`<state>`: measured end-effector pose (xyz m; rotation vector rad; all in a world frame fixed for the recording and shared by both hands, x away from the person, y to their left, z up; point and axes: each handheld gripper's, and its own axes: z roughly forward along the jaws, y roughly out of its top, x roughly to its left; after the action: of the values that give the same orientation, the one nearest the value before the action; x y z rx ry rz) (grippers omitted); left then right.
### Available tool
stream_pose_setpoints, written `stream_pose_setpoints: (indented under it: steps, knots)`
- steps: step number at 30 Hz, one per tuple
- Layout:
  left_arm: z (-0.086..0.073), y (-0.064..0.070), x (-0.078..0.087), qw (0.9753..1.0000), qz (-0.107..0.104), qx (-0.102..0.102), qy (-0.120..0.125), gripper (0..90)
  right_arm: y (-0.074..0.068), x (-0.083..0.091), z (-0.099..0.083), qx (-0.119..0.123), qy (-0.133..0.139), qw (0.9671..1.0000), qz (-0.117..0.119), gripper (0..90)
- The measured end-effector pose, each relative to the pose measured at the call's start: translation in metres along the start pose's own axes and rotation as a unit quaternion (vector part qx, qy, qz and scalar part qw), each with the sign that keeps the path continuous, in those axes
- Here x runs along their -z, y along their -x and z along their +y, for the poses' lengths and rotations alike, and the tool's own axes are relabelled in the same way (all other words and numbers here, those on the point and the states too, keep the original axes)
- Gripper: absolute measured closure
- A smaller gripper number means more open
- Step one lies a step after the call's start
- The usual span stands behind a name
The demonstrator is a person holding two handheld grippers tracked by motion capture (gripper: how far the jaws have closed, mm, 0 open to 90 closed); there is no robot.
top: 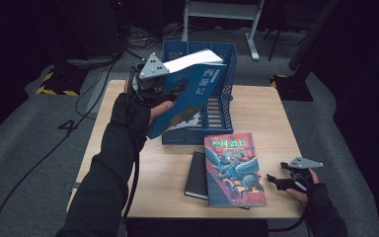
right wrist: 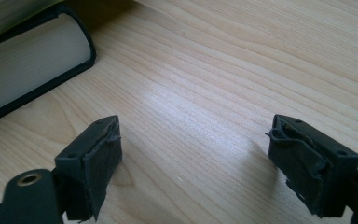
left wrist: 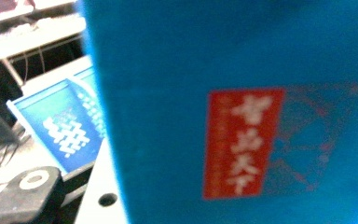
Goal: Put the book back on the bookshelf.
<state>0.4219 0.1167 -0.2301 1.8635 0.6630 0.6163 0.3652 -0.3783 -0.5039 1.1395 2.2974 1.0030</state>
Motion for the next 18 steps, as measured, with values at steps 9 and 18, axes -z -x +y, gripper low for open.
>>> stream_pose_setpoints:
  steps: [9,18]
  knots:
    - [-0.005,-0.025,-0.021,0.9987,0.038,0.020,-0.028,61.2,0.000,0.000,0.000,-0.001,0.000,1.0000,0.001,17.5]
    - [-0.011,-0.045,-0.040,0.9940,0.083,0.040,-0.059,61.2,-0.001,0.001,0.000,0.002,0.001,1.0000,0.001,18.5]
